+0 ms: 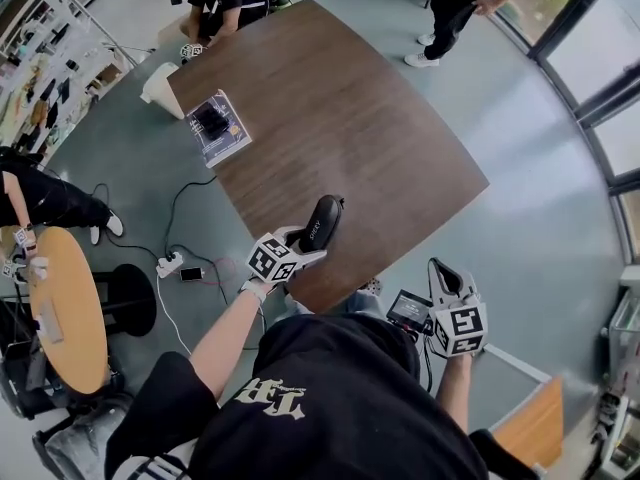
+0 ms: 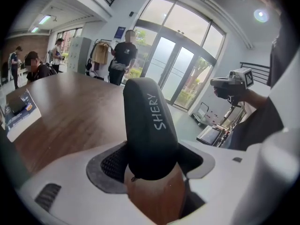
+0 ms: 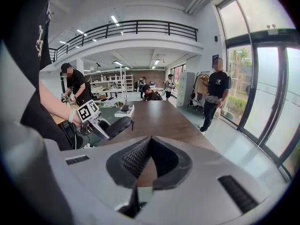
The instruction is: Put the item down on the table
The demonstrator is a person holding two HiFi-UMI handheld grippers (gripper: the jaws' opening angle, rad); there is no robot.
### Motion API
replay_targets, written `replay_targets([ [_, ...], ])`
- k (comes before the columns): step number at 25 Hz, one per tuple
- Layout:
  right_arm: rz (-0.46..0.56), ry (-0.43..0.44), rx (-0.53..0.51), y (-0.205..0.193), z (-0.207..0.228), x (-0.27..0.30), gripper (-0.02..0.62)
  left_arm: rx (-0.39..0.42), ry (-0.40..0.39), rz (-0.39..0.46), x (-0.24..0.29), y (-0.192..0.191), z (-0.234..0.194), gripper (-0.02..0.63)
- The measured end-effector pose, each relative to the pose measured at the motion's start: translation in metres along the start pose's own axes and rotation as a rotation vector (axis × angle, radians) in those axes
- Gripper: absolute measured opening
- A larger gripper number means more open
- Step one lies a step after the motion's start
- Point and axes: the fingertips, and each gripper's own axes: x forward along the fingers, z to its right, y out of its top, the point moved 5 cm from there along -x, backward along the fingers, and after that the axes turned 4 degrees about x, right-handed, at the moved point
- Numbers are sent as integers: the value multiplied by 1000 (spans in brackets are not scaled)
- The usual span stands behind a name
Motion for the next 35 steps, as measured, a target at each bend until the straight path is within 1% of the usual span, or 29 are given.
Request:
replay_targets([
  [3,-5,-8,-3,0,0,-3,-12,-35,-16,-30,9,-8,-1,322],
  [10,-14,-17,-7,-4,-4,-7,-11,-21,-17,-151,32,-32,-8,322],
  [14,-22,-25,-9,-6,-3,-9,-11,5,-13,-233,45,-42,-11,322],
  [23,-43,-50,8,-20,-5,-20,-11,51,-37,-408,66,-76,-10,322],
  [26,-45,-58,13,-21,-3,-25,-11,66,-43,-453,69,-85,-8,322],
  [31,-50,-64,14,-24,-4,-29,-11,114,-41,-538,70,-100,-10,322],
  [35,-54,-68,14,-25,-5,-33,-11,134,-31,-573,71,-107,-12,322],
])
